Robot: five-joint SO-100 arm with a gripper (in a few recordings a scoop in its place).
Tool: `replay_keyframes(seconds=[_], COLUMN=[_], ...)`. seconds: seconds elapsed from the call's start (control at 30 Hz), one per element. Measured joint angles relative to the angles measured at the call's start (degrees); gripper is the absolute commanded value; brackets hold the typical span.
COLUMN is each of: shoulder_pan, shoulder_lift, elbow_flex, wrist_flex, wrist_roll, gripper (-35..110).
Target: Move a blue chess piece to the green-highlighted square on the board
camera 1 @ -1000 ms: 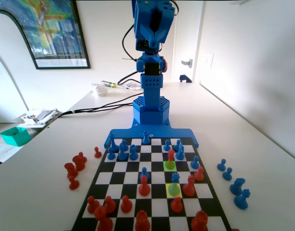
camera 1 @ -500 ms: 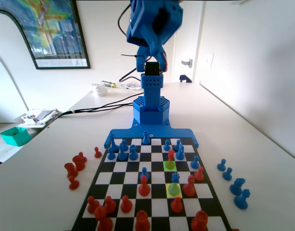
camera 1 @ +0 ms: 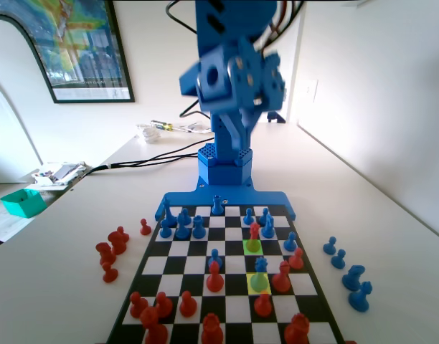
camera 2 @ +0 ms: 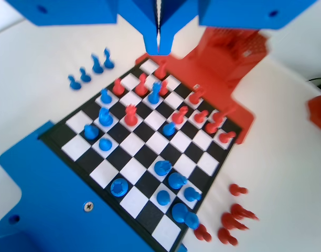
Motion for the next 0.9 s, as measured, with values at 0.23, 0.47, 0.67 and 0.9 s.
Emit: replay_keyframes(seconds=[0.23, 0.47, 0.67, 0.9], shoulder_pan=[-3.78, -3.78, -3.96, -5.71], shoulder_lift=[-7.03, -15.12, -22.15, -25.14], elbow_flex=[1.23, 0.88, -5.27, -9.67], wrist_flex=[-0.18, 0.79, 3.25, 4.92], wrist_roll=[-0.53, -4.39, -2.2, 1.14], gripper=[2, 5, 9, 12])
